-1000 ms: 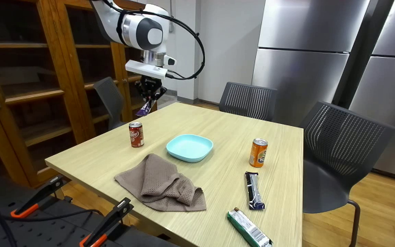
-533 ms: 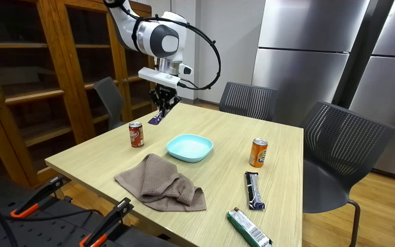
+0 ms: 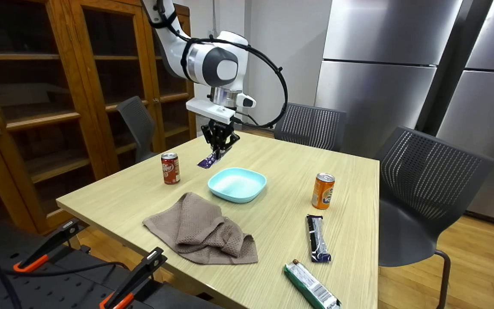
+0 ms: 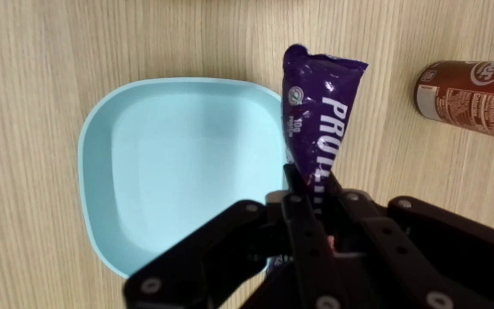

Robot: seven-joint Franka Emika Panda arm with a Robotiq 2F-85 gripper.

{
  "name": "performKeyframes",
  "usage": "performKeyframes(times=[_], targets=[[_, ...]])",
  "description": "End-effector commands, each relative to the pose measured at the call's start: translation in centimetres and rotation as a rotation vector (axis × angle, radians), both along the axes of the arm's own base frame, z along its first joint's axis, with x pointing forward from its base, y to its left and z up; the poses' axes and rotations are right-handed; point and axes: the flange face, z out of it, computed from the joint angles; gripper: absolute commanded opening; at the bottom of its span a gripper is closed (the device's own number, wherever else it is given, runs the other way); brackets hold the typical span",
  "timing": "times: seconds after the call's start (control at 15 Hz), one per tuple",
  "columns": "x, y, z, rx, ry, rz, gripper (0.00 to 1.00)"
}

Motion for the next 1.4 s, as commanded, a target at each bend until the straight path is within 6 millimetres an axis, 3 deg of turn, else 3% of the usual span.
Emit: performKeyframes(times=[0.0,0.33,0.6,0.87,1.33], targets=[[2.4,-0.3,-1.1,-0.038,-0.012,-0.074,0.03],[5.0,-0.7,-3.0,-0.049,-0.001,-0.098,0.03],[5.9,0.1,-5.1,-0.038,0.023,-0.084,0.03],[6.1,0.7,-6.6,-0.040,0.045,-0.080,0.03],[4.8,1.1,-7.2,-0.049,0.060,-0.081,0.03]])
